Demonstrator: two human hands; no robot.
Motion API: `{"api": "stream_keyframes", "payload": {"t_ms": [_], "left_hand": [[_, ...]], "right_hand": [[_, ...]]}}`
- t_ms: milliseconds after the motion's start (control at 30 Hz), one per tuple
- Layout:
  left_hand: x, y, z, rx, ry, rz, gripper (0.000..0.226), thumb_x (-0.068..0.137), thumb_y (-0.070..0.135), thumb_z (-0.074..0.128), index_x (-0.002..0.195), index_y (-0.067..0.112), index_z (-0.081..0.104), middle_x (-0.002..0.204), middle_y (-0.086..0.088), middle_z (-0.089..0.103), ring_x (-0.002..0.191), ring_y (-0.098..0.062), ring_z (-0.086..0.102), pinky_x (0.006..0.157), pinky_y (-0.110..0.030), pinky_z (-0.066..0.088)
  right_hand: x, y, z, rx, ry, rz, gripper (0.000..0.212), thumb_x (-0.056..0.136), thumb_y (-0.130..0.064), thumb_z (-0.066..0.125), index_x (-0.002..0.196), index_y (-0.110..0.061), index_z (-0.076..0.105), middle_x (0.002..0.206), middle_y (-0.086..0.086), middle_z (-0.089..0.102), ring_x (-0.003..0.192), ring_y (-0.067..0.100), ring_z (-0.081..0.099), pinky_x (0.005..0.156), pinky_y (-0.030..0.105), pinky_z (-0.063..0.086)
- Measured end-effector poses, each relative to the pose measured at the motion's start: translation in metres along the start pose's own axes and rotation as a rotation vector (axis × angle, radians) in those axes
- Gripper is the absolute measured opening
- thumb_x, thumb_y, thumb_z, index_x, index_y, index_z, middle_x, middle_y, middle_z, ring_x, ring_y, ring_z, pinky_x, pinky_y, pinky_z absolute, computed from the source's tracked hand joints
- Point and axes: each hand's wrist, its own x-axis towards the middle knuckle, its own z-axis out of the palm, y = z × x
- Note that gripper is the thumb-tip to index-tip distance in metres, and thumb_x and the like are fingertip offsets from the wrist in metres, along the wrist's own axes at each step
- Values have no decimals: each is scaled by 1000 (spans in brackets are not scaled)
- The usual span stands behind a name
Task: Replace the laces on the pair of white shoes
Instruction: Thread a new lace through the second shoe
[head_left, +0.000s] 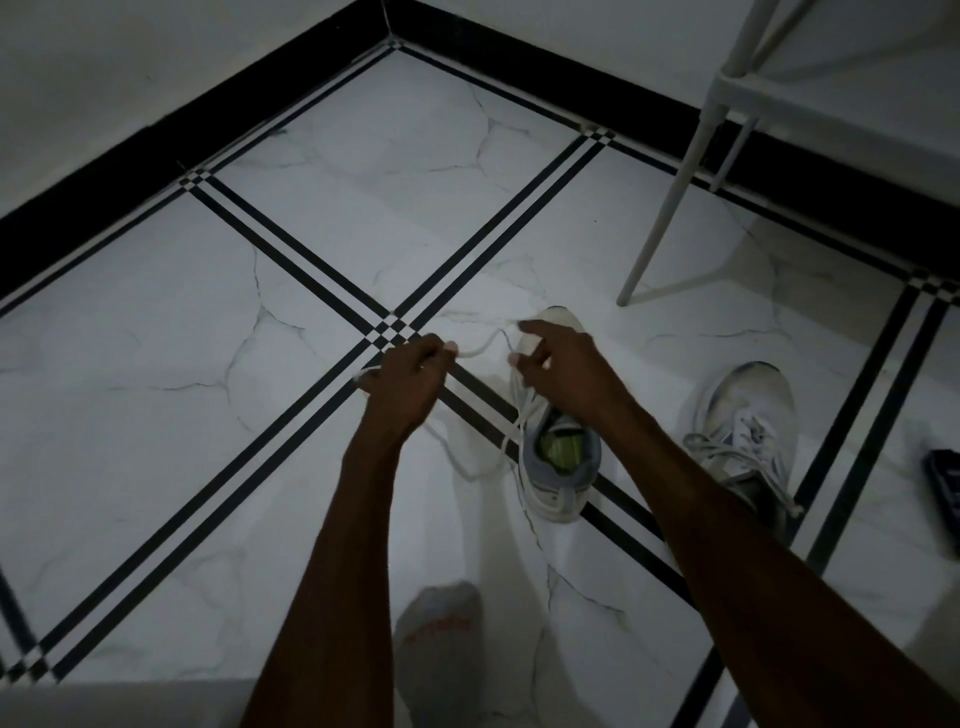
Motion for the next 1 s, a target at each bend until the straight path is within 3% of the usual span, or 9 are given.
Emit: {"api": "stream_keyframes", "payload": {"t_ms": [67, 167, 333, 433, 500, 667, 767, 867, 1000], "left_hand": [[0, 4, 9, 37, -51, 25, 39, 101, 46, 48, 79, 17, 62, 69, 1, 57, 68, -9, 52, 80, -39, 40], [0, 7, 13, 31, -95, 21, 42, 104, 39, 50, 83, 4, 60, 70, -4, 53, 67, -9, 50, 74, -33, 37], [1, -7, 7, -32, -44, -19, 51, 99, 50, 47, 91, 1, 60, 88, -17, 65, 84, -22, 63, 100, -47, 42], [3, 0, 16, 14, -68, 9, 44, 102, 45, 48, 77, 10, 56, 69, -2, 54, 68, -13, 52, 83, -40, 40], [3, 9, 25, -13, -123, 46, 39, 104, 38, 50, 72, 15, 54, 66, 3, 51, 64, -11, 48, 74, -36, 37], [5, 2, 22, 52, -106, 42, 37, 103, 41, 50, 73, 21, 60, 69, 6, 55, 64, -1, 52, 86, -41, 39], [8, -3, 19, 63, -106, 67, 37, 99, 49, 48, 72, 26, 56, 71, 4, 58, 72, -9, 56, 94, -43, 42], [9, 5, 26, 73, -115, 117, 31, 100, 42, 58, 78, 22, 67, 79, 6, 71, 84, -8, 66, 80, -18, 44], [15, -2, 29, 64, 29, 231, 31, 91, 47, 68, 83, 18, 71, 77, 6, 72, 79, -8, 68, 73, -33, 54]], "right_hand": [[-3, -14, 4, 54, -189, -64, 35, 96, -29, 64, 131, -27, 59, 81, -5, 72, 68, 2, 68, 67, 24, 59], [-2, -14, 10, 90, -241, -15, 12, 96, -16, 60, 96, -17, 72, 72, 3, 74, 63, 13, 70, 63, 29, 59], [7, 19, -12, -21, 313, 154, 24, 88, -15, 69, 111, -20, 73, 97, 5, 76, 89, 19, 72, 88, 33, 58], [-3, 4, -11, 179, 32, 40, 46, 92, -16, 69, 136, -21, 57, 102, 0, 72, 87, 10, 71, 77, 16, 55], [-9, -10, 0, 142, -177, -18, 38, 94, -16, 65, 131, -23, 61, 92, 5, 74, 70, 7, 70, 59, 18, 56], [-2, 5, -7, -63, -1, 58, 17, 90, -7, 66, 104, -10, 76, 92, 11, 75, 82, 22, 71, 82, 36, 58], [-6, 0, -8, 72, 6, 13, 32, 92, -5, 65, 123, -5, 65, 93, 8, 71, 77, 13, 67, 70, 12, 53], [-5, -11, 6, 10, -42, -82, 22, 96, -17, 64, 116, -12, 71, 83, 7, 75, 72, 18, 70, 69, 33, 60], [-4, -6, 9, -28, -55, -92, 19, 97, -19, 59, 96, -12, 77, 78, 5, 75, 68, 18, 69, 70, 38, 59]]}}
